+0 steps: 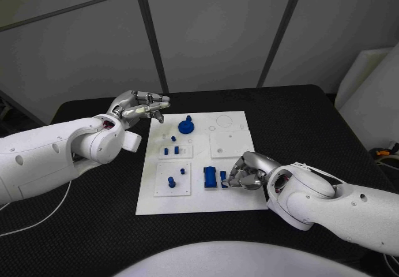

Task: Assemble the parts on the task board

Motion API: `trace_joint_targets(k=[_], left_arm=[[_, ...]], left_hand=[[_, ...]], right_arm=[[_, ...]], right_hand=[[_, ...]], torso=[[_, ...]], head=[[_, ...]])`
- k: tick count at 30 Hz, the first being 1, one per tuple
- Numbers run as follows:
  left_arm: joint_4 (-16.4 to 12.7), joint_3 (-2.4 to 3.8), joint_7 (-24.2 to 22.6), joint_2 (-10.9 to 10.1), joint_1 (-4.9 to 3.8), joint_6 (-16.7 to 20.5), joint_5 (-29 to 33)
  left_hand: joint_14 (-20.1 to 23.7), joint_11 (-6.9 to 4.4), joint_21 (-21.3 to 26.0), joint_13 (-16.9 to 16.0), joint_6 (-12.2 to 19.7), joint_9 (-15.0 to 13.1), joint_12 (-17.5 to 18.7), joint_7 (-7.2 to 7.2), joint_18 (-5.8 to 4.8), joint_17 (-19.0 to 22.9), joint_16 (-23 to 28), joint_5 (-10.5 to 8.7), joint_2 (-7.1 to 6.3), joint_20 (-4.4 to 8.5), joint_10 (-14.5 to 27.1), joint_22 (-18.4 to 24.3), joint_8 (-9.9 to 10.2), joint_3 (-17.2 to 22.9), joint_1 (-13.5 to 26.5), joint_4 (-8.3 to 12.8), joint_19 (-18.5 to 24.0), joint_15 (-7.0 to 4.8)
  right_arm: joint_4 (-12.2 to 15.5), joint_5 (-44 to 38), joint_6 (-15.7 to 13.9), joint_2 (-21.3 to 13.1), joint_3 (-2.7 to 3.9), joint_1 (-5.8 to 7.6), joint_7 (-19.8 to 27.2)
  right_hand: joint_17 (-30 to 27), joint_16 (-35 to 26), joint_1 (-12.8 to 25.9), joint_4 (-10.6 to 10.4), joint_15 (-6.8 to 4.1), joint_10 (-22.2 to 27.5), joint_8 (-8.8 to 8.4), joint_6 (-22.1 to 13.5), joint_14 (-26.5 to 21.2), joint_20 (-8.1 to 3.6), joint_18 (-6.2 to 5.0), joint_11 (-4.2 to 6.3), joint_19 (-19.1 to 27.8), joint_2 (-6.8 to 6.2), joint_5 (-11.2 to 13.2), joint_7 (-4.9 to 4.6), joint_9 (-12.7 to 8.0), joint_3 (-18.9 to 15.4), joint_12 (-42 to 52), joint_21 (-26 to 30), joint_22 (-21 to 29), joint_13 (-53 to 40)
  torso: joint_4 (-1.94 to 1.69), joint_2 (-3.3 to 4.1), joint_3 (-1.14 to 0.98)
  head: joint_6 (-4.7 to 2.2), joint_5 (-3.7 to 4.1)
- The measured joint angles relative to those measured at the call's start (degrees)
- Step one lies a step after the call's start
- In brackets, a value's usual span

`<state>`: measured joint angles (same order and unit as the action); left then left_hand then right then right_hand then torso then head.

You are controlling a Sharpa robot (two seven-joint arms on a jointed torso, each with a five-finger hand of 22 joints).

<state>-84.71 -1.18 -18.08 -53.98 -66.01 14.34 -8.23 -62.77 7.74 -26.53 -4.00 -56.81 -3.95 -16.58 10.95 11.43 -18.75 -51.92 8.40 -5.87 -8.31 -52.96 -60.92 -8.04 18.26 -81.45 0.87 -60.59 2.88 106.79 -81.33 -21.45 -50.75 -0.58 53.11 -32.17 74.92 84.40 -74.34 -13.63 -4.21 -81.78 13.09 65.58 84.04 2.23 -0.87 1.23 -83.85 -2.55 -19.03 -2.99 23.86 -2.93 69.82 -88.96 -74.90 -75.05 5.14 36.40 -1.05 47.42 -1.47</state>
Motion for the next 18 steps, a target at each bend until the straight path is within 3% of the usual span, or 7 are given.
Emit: trace_joint_targets(k=[6, 8, 12, 13, 14, 16, 18], left_arm=[[0.1, -0.02, 0.0, 0.0, 0.04, 0.0, 0.0], [0.2, -0.02, 0.0, 0.0, 0.06, 0.0, 0.0], [0.8, -0.06, 0.0, 0.2, 0.24, 0.4, 0.2], [1.0, -0.07, -0.1, 0.3, 0.32, 0.6, 0.3], [1.2, -0.07, -0.1, 0.4, 0.39, 0.8, 0.5], [1.9, -0.09, -0.4, 0.9, 0.64, 1.6, 1.1], [2.7, -0.1, -0.7, 1.5, 0.85, 2.3, 1.8]], left_hand=[[0.0, 0.0, 0.0, 0.0, 0.0, 0.0, 0.0, 0.0, 0.01, 0.1, 0.0, 0.0, 0.0, 0.0, 0.0, 0.0, 0.0, 0.0, 0.0, 0.0, 0.0, 0.0], [0.0, 0.0, 0.0, 0.0, 0.0, 0.0, -0.1, 0.0, 0.01, 0.1, 0.0, 0.0, 0.0, 0.0, 0.0, 0.1, 0.0, 0.0, 0.0, 0.0, 0.0, 0.0], [1.8, 0.0, 1.4, -0.1, 0.2, 0.0, -1.2, -0.2, -0.01, 1.0, 1.9, 0.0, 0.0, -0.26, 0.0, 0.6, -0.4, -0.4, 0.0, -0.1, 0.9, 0.21], [2.7, 0.0, 2.4, -0.1, 0.2, 0.0, -1.6, -0.21, -2.56, 1.8, 3.4, 0.0, 0.0, -0.34, 0.0, 1.1, -0.5, -0.4, 0.0, -0.1, 2.2, 0.35], [3.6, 0.09, 3.7, -0.1, 0.2, 0.0, -1.8, -0.2, -3.94, 2.8, 5.4, 0.0, 0.0, -0.52, -0.4, 1.9, -0.8, -0.4, 0.0, -0.1, 3.7, 0.52], [4.8, 0.23, 6.4, 0.0, 0.2, 0.0, -2.0, -0.2, -3.87, 4.7, 9.3, 0.0, 0.19, -0.94, -1.1, 3.6, -1.1, -0.1, 0.2, -0.3, 6.6, 0.89], [5.6, 0.26, 9.7, 0.2, 0.2, 0.0, -2.1, -0.2, -3.86, 6.7, 14.0, 0.0, 0.49, -1.62, -2.0, 6.1, -1.5, 0.4, 0.5, -0.9, 9.7, 1.64]], right_arm=[[1.1, 1.0, -3.3, -1.7, 0.05, 0.01, 3.7], [0.7, 3.0, -4.5, -2.2, 0.06, 0.24, 6.5], [-2.6, 10.2, -6.2, -2.1, 0.14, 1.76, 13.5], [-3.9, 12.6, -6.5, -1.9, 0.18, 2.25, 15.4], [-5.4, 15.0, -6.7, -1.6, 0.21, 2.72, 17.4], [-9.2, 21.0, -7.0, -0.5, 0.25, 3.76, 22.2], [-12.8, 26.3, -7.2, 0.8, 0.27, 4.47, 26.2]], right_hand=[[-0.5, -3.1, 0.2, -1.1, 0.0, 2.6, -1.17, -2.9, 0.0, 0.0, 0.0, -0.9, 0.0, -0.15, -1.3, -1.1, -0.6, -1.8, -6.0, 4.3, 0.0, 3.1], [-4.4, -6.8, -0.2, -1.5, 0.7, 6.1, -2.42, -4.8, 0.0, 0.69, -1.47, -1.66, 1.3, -0.48, -2.0, -2.0, -1.2, -2.2, -12.2, 9.3, 0.0, 7.1], [-21.7, -22.2, -3.9, -1.6, 2.28, 16.2, -4.84, -7.9, -3.9, 2.02, -5.46, -3.22, 11.8, -0.12, -2.4, -3.84, -2.5, -2.6, -30.8, 26.8, 0.4, 20.5], [-26.7, -27.4, -5.0, -1.6, 2.45, 17.3, -5.18, -8.2, -5.2, 2.41, -5.89, -3.47, 14.4, 0.25, -2.4, -4.18, -2.8, -2.6, -33.3, 31.9, 2.4, 22.8], [-33.0, -34.0, -6.7, -1.6, 2.8, 18.3, -5.59, -8.5, -7.3, 2.57, -7.3, -3.7, 18.0, 0.75, -2.4, -4.49, -3.1, -2.3, -36.0, 38.9, 6.1, 25.4], [-39.3, -43.2, -10.1, -1.4, 3.61, 19.7, -6.34, -9.1, -10.2, 3.2, -8.97, -4.09, 23.6, 1.63, -1.8, -5.23, -3.9, -0.7, -41.8, 50.7, 13.0, 31.1], [-42.5, -49.3, -12.8, -1.4, 4.4, 21.1, -7.18, -9.3, -12.9, 3.98, -8.97, -5.14, 26.1, 1.5, -0.6, -5.67, -4.6, 0.8, -47.1, 56.2, 16.7, 36.4]], torso=[[0.02, -0.21, 0.03], [0.02, -0.39, 0.09], [0.11, -0.85, 0.26], [0.16, -0.98, 0.3], [0.21, -1.14, 0.37], [0.36, -1.56, 0.53], [0.54, -1.92, 0.69]], head=[[-0.63, 0.04], [-0.97, 0.02], [-1.85, -0.09], [-2.09, -0.1], [-2.42, -0.13], [-3.2, -0.23], [-4.0, -0.31]])
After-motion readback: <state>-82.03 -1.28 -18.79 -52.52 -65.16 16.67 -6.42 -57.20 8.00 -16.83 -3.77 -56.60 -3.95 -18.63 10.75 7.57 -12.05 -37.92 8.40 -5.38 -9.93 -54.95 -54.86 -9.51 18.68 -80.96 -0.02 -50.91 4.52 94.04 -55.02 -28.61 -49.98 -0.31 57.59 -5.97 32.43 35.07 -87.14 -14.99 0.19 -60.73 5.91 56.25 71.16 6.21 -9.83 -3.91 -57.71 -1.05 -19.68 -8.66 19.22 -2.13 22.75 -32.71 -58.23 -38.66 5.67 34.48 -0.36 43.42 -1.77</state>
